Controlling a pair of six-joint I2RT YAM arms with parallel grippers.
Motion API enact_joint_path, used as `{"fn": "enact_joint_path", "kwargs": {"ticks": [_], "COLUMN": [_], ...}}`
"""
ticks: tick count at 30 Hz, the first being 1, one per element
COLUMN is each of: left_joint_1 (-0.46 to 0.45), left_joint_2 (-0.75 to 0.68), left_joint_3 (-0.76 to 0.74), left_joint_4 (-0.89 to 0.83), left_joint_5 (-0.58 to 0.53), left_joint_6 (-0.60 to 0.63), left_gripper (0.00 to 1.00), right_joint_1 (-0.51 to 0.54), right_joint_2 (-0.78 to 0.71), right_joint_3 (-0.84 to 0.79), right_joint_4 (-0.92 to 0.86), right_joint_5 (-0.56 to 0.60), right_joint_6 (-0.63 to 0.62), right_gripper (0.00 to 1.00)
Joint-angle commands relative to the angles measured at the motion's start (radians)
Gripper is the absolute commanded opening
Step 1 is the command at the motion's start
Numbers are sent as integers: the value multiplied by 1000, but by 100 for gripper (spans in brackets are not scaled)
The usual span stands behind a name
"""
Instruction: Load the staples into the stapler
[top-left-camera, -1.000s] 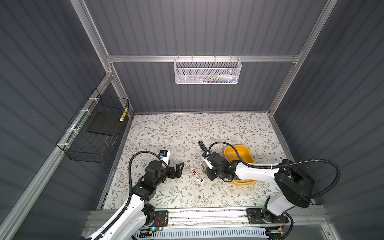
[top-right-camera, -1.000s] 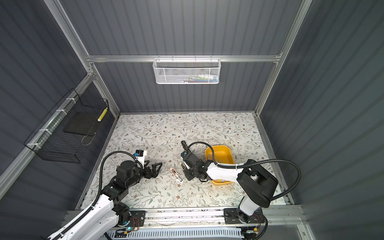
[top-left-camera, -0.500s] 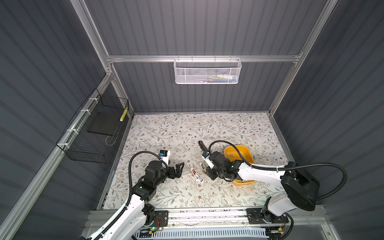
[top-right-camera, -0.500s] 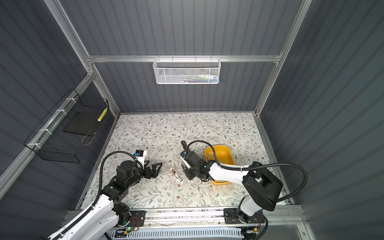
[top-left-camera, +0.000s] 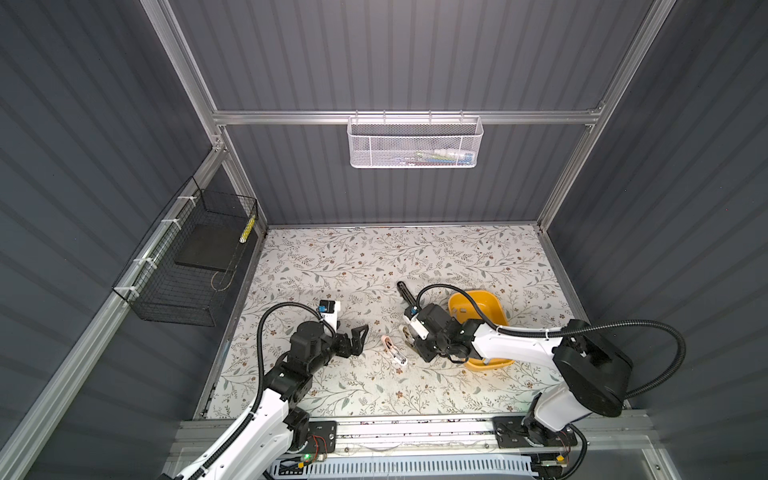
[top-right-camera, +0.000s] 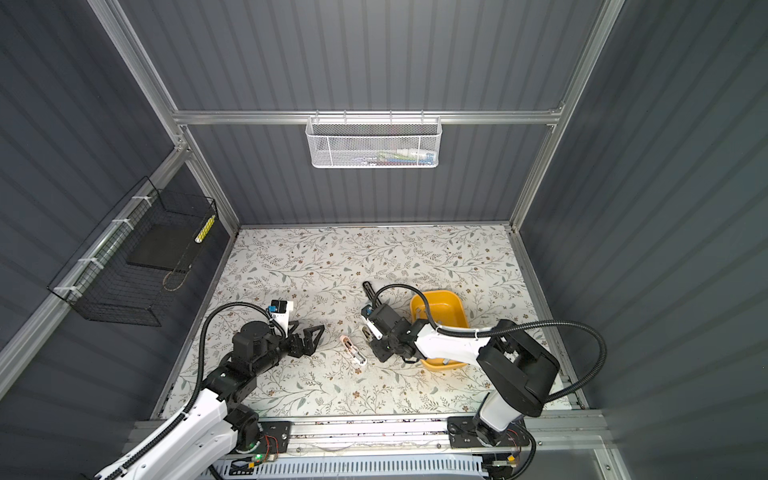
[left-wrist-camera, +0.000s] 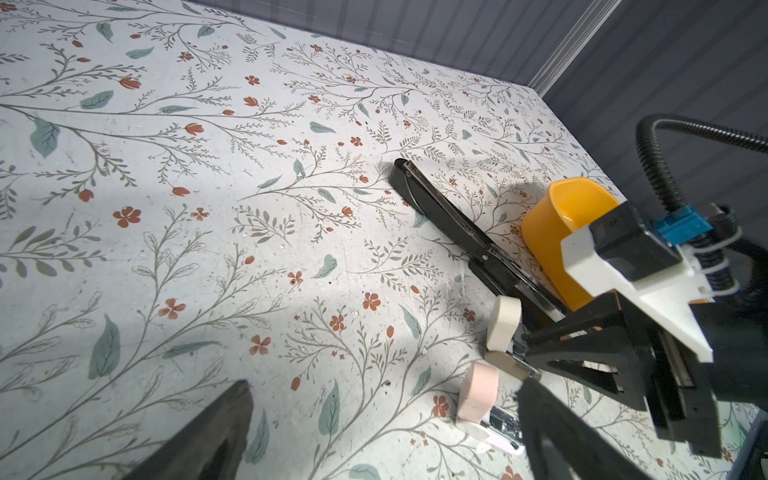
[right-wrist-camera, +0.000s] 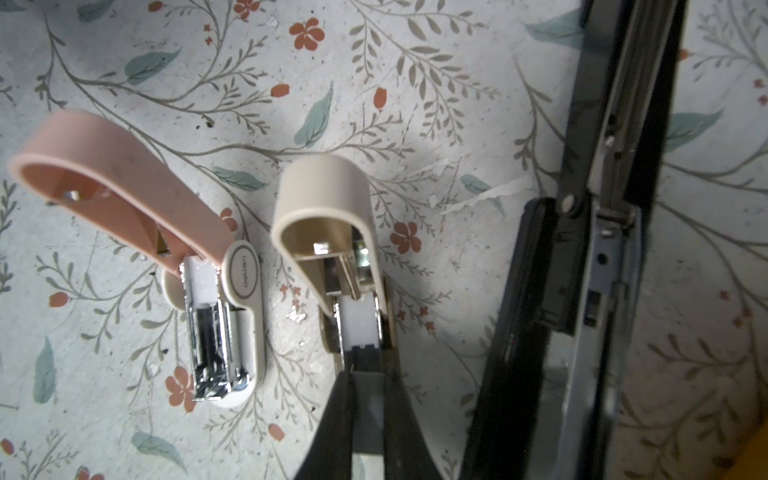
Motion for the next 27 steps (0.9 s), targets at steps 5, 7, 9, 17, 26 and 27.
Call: {"fn": "enact_joint_path", "kwargs": {"ticks": [5,7,9,17,26,27], "left_joint_1": [0,0,0,0,0,0], "left_joint_2": [-1,-2,-3,-4,-6,-6], "left_joint_3": [-3,-4,-3,-4,-5,-6], "left_joint_4": [8,8,8,8,7,8], "left_joint_5": [11,11,10,11,12,12], "left_joint_6": [13,14,14,14,13,13], "left_gripper": [100,100,100,100,100,100], "right_joint_1": [-5,-5,-5,-5,-5,-4], "right_joint_2": [9,10,7,21,37,37], "right_joint_3": [20,20,21,28,41,41], "right_joint_4": [-11,-12,-10,-18,-32,-32], "right_joint_5": [-25,-21,-19,-2,14,15], "right_joint_6": [-9,-9,-9,-6,-6,-7], "right_gripper": [12,12,12,12,11,11]}}
